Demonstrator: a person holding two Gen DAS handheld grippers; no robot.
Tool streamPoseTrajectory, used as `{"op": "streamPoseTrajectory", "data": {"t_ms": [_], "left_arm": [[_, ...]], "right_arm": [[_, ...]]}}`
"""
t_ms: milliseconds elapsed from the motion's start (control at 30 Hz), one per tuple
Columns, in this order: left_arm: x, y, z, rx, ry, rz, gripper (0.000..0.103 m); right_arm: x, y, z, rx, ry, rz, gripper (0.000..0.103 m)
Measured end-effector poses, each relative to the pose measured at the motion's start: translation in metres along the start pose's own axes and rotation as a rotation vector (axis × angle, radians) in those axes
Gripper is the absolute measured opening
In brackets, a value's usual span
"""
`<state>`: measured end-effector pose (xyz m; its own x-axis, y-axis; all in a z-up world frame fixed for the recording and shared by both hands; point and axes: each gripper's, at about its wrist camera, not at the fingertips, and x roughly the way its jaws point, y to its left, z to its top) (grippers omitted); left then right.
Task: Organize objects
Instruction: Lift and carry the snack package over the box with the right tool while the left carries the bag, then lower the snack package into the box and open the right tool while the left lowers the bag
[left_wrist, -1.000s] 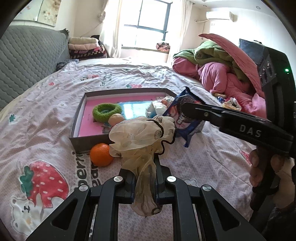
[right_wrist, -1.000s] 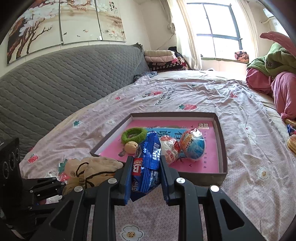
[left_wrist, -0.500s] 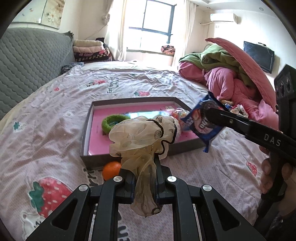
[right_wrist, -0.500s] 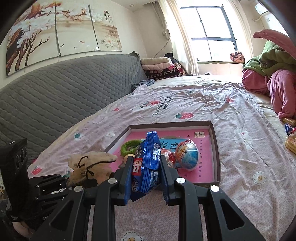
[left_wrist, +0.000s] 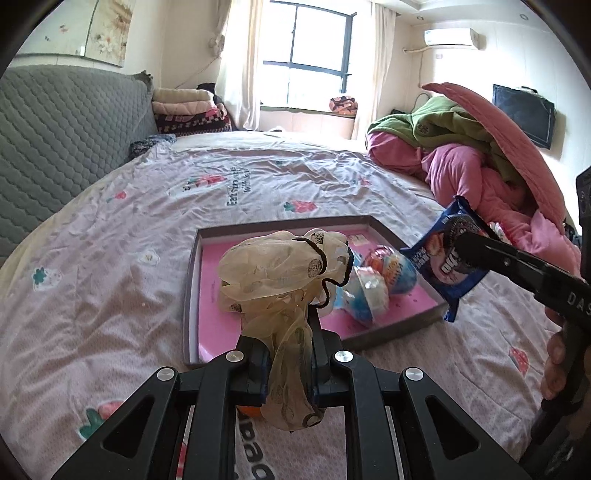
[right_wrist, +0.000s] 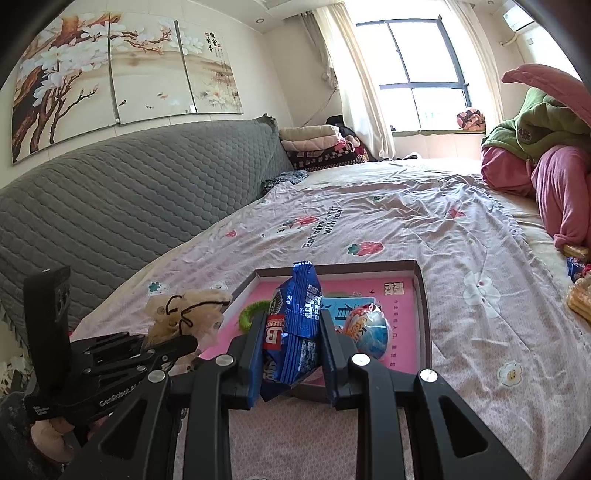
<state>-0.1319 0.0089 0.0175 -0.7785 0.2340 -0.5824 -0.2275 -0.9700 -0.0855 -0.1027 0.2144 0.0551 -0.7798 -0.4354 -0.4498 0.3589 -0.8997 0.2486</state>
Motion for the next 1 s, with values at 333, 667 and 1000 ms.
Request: {"op": "streamPoseTrajectory", "data": {"t_ms": [333,667,1000], "left_arm": [[0.017,0.016,0.024,-0.009,-0.013,0.025,0.016],[0.05,0.033,0.035,-0.022,0.023,0.043,0.018],[0.074,0.047,0.019,-0.064,0.103,0.051,0.019]], "right_arm": [[0.007,-0.003,0.02,-0.038,-0.024,-0.028,0.027],[0.017,-0.032,0.021,0.028,0.007,-0.08,0.027],[0.023,-0.059,0.004,0.085,0.075,-0.201,0.027]]}}
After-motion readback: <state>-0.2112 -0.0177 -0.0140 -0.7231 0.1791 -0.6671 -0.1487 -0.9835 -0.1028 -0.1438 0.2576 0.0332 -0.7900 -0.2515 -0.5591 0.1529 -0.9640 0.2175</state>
